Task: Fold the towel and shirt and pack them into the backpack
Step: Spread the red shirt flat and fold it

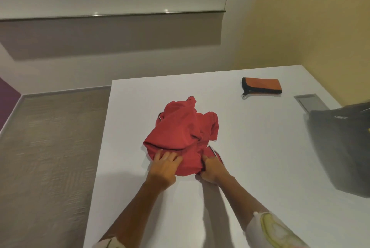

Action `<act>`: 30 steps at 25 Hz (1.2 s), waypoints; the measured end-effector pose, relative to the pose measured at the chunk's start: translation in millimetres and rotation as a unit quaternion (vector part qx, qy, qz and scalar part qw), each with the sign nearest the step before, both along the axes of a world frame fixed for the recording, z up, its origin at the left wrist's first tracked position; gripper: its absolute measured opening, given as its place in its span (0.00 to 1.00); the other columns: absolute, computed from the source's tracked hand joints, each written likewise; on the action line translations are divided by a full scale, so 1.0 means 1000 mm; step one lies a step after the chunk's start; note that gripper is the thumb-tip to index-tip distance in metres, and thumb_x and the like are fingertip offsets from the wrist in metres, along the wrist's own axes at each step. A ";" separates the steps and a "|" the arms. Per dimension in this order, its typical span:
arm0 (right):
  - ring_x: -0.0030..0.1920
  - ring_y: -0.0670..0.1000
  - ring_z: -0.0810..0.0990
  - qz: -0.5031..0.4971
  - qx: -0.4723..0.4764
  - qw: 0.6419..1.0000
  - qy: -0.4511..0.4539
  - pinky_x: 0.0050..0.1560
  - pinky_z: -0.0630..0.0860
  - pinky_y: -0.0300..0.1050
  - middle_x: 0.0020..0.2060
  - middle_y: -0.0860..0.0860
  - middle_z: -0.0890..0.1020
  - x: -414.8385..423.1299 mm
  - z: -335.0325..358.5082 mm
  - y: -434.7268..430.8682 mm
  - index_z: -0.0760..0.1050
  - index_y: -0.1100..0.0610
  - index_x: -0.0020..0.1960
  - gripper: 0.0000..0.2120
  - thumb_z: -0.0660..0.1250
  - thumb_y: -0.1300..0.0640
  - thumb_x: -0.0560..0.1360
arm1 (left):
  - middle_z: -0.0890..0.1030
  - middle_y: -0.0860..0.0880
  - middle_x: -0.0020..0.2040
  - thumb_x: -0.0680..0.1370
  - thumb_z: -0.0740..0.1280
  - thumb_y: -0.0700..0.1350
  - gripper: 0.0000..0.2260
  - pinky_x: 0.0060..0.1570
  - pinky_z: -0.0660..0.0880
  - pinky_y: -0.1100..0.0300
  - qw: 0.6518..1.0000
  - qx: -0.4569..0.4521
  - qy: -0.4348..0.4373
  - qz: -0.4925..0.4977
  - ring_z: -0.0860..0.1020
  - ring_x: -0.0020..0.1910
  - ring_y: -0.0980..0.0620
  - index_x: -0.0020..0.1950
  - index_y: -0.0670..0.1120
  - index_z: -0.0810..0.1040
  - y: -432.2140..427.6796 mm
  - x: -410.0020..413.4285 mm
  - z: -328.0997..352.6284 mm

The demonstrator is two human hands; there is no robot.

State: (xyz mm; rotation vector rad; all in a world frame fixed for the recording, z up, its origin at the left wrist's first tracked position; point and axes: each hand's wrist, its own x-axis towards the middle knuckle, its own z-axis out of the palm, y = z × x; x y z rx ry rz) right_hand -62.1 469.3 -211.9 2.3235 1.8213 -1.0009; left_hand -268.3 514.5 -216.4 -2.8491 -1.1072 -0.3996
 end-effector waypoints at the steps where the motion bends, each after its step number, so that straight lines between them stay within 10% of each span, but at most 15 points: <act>1: 0.54 0.60 0.78 0.001 -0.002 1.000 0.015 0.53 0.76 0.49 0.54 0.59 0.80 0.001 0.004 -0.002 0.69 0.57 0.66 0.32 0.72 0.47 0.66 | 0.80 0.48 0.48 0.62 0.65 0.37 0.22 0.54 0.70 0.48 0.999 -0.003 0.012 0.032 0.78 0.45 0.45 0.55 0.49 0.80 0.004 -0.001 0.012; 6: 0.54 0.58 0.76 -0.006 0.046 0.997 0.056 0.54 0.73 0.47 0.54 0.56 0.77 0.006 0.026 -0.005 0.72 0.55 0.64 0.30 0.70 0.44 0.65 | 0.70 0.38 0.69 0.70 0.71 0.47 0.38 0.66 0.64 0.43 0.941 -0.127 0.008 0.312 0.68 0.68 0.37 0.77 0.42 0.59 0.035 -0.002 0.046; 9: 0.55 0.58 0.76 0.002 0.062 0.995 0.073 0.54 0.73 0.46 0.54 0.56 0.77 0.007 0.037 -0.006 0.74 0.56 0.63 0.26 0.69 0.47 0.68 | 0.79 0.42 0.59 0.75 0.68 0.49 0.37 0.63 0.64 0.45 0.875 -0.313 -0.008 0.369 0.76 0.61 0.40 0.78 0.42 0.52 0.049 0.004 0.059; 12: 0.55 0.56 0.79 -0.072 0.121 0.982 0.127 0.54 0.73 0.43 0.54 0.54 0.82 0.008 0.061 0.003 0.78 0.56 0.59 0.15 0.65 0.49 0.77 | 0.79 0.45 0.54 0.75 0.62 0.43 0.17 0.58 0.65 0.48 0.912 -0.294 -0.066 0.277 0.77 0.56 0.41 0.63 0.48 0.74 0.034 0.038 0.083; 16: 0.56 0.56 0.79 -0.309 0.086 0.897 0.303 0.53 0.79 0.52 0.57 0.50 0.78 0.017 0.091 0.031 0.71 0.54 0.64 0.32 0.62 0.31 0.72 | 0.75 0.48 0.58 0.75 0.62 0.39 0.19 0.58 0.64 0.49 0.964 -0.249 -0.011 0.088 0.73 0.59 0.45 0.65 0.53 0.75 -0.032 0.097 0.085; 21: 0.51 0.57 0.78 -0.382 0.076 0.908 0.156 0.55 0.77 0.51 0.56 0.56 0.80 0.059 0.085 0.014 0.75 0.58 0.61 0.16 0.60 0.63 0.74 | 0.76 0.51 0.59 0.78 0.61 0.53 0.19 0.61 0.64 0.53 0.971 -0.231 -0.039 -0.046 0.72 0.58 0.50 0.68 0.53 0.73 -0.072 0.108 0.071; 27: 0.47 0.56 0.79 -0.423 0.075 0.890 0.154 0.48 0.75 0.47 0.52 0.56 0.81 0.102 0.070 -0.021 0.76 0.57 0.58 0.14 0.61 0.63 0.74 | 0.77 0.44 0.55 0.68 0.57 0.45 0.24 0.46 0.74 0.52 0.981 -0.115 -0.093 0.128 0.78 0.49 0.41 0.62 0.43 0.77 -0.034 0.061 0.047; 30: 0.58 0.57 0.74 -0.340 0.159 0.923 0.091 0.55 0.72 0.49 0.56 0.56 0.78 0.094 0.068 -0.031 0.74 0.56 0.63 0.17 0.62 0.62 0.74 | 0.79 0.36 0.56 0.64 0.62 0.52 0.36 0.41 0.78 0.47 0.957 -0.210 -0.011 0.201 0.80 0.47 0.36 0.69 0.35 0.72 -0.015 0.043 0.036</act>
